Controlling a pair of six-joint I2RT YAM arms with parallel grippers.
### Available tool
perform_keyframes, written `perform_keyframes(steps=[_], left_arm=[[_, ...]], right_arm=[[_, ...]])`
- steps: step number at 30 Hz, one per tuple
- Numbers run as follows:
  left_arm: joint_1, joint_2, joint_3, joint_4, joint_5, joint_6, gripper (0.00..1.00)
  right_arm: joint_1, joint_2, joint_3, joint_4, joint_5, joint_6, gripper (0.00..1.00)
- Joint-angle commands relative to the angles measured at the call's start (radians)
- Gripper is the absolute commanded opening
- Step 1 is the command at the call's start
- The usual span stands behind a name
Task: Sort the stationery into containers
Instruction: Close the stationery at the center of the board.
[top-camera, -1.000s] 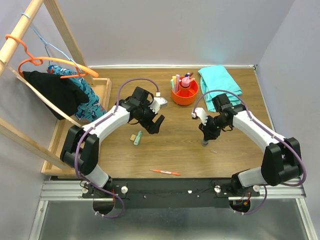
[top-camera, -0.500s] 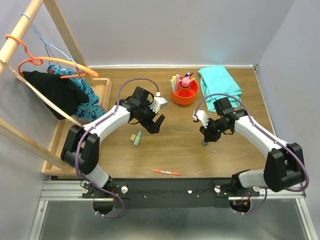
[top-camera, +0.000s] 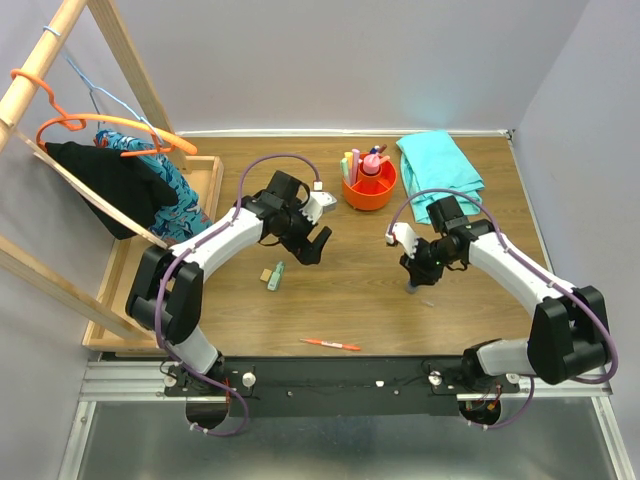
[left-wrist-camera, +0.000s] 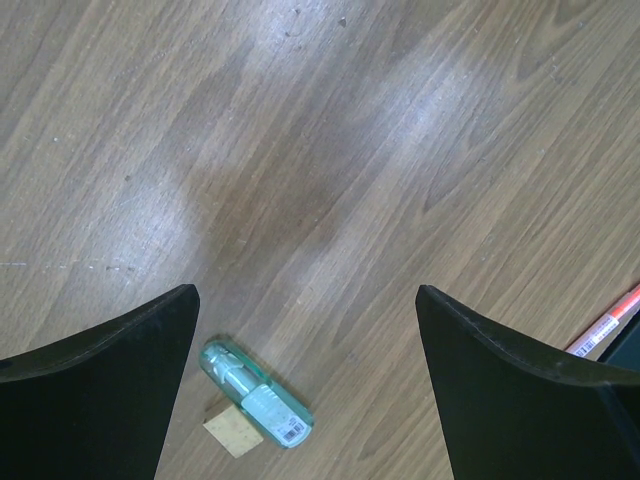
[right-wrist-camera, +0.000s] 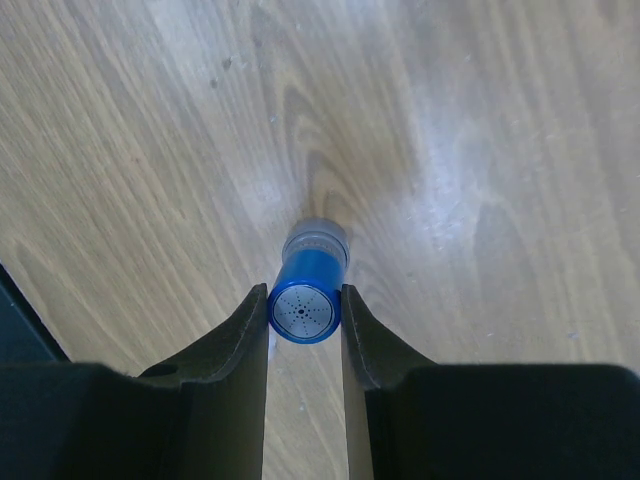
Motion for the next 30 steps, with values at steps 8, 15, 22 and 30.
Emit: perform_keyframes(steps=[8, 15, 22, 30], left_arm=[[-0.003, 0.029, 0.038, 0.015, 0.023, -0.019, 0.99], [-0.003, 0.035, 0.045, 0.008, 0.022, -0.021, 0.99], [-0.003, 0.044, 0.053, 0.001, 0.02, -0.019, 0.99], [-0.003, 0.066, 0.085, 0.001, 0.025, -0.021, 0.99]], right_arm=[[0.005, -0.002, -0.053, -0.052, 0.039, -0.003, 0.23], [0.005, 0.024, -0.124, 0.019, 0.063, -0.02, 0.23], [0.005, 0.007, -0.188, 0.048, 0.096, -0.018, 0.23], [0.005, 0.002, -0.104, -0.006, 0.091, -0.014, 0.21]])
